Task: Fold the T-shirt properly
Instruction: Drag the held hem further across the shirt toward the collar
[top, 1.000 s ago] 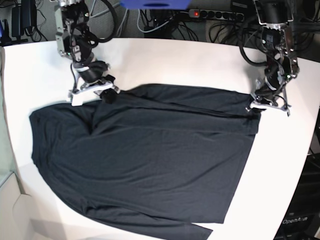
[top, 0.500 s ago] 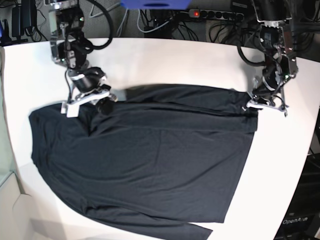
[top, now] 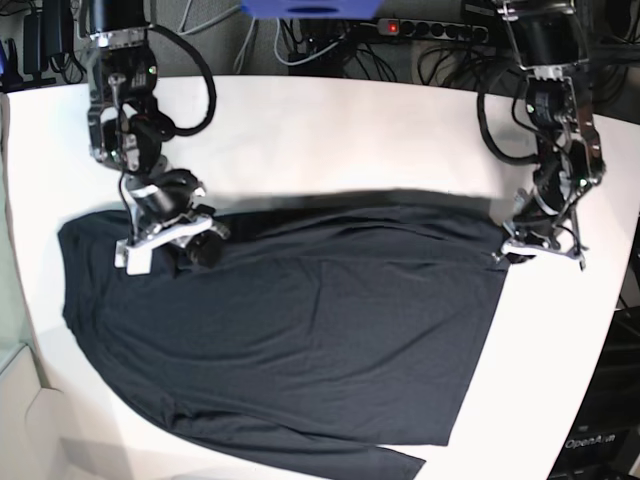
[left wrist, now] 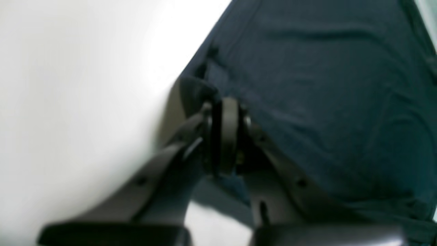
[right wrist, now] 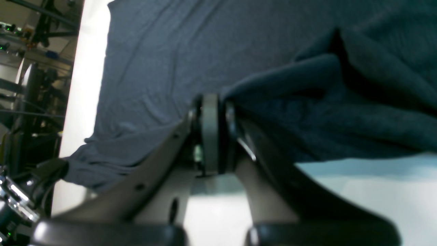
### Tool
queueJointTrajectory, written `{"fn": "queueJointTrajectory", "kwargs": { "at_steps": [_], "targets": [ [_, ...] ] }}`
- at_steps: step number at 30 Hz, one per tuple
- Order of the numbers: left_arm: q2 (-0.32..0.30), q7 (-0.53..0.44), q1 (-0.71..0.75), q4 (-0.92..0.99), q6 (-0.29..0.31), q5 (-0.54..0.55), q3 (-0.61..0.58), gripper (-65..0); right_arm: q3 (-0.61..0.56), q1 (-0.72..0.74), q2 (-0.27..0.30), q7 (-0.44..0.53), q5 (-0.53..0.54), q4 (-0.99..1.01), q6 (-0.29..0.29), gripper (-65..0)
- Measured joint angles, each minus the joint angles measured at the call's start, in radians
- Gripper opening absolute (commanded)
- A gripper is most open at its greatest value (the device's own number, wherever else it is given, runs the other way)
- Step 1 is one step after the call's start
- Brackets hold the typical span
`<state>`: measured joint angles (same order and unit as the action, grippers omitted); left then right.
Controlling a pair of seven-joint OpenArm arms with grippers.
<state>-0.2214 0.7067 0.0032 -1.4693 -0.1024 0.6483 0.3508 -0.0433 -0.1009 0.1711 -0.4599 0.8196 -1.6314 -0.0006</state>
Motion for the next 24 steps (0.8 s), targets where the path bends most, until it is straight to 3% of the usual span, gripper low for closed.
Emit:
{"fn": "queueJointTrajectory", "kwargs": {
  "at_steps": [13, 24],
  "targets": [
    [0.0, 0.002, -0.124, 0.016, -0.003, -0.003, 0.0, -65.0, -0.003, 0.104, 0.014, -0.015, -0.004, 0.006, 0.0, -65.0],
    [0.0, 0.0, -0.24, 0.221, 0.001, -0.015, 0.001, -65.0, -0.003, 0.193, 0.014, -0.014, -0.003, 0.167, 0.0, -65.0]
  ]
}}
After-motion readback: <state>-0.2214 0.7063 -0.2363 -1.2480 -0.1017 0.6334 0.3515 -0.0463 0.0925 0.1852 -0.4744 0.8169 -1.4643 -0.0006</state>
